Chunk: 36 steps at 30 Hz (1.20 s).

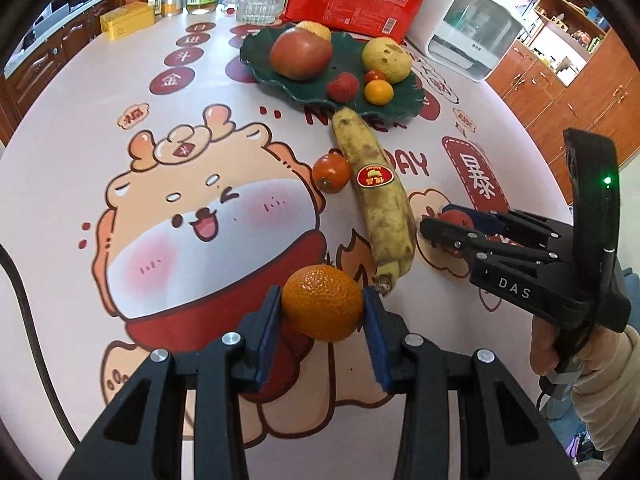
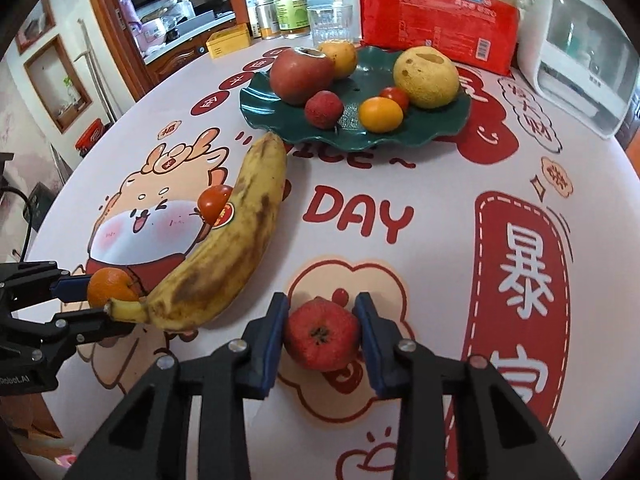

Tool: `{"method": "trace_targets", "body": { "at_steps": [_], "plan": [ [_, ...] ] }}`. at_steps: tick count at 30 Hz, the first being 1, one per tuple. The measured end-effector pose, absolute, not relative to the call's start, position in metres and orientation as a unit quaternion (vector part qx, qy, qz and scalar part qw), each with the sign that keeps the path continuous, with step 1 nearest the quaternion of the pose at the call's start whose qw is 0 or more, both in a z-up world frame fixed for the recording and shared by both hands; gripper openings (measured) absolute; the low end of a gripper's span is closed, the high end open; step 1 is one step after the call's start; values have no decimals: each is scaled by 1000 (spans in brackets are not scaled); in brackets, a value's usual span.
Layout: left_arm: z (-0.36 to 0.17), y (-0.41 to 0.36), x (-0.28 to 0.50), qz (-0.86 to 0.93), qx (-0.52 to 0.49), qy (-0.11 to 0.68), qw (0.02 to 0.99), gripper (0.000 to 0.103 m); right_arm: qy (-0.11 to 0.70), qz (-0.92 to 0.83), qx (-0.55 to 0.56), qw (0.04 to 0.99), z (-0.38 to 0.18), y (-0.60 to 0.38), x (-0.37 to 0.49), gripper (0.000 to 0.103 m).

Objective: Organize fruits
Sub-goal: 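Grasp the orange with the left tool while the right tool grasps the red fruit, then carry the orange with the left tool while the right tool carries the red fruit to the plate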

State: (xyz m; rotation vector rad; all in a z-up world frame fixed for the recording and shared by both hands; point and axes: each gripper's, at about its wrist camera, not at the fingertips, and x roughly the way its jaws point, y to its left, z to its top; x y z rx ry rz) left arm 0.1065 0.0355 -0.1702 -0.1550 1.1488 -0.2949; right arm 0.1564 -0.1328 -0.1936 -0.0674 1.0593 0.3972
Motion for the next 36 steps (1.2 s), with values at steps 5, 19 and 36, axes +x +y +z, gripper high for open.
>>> {"method": "trace_targets", "body": {
  "at_steps": [5,19,36],
  "plan": [
    [-154,46,101,-139,-70,529,834,38,500,178,-23,847,-184,-134,150,35],
    [-74,50,118,-149,-68,477,864,38,442,167,-14,881,-87,-134,140,35],
    [85,44,215,-161,-35,408,898,38,329,157,-53,930,115,-138,198,35]
  ]
}}
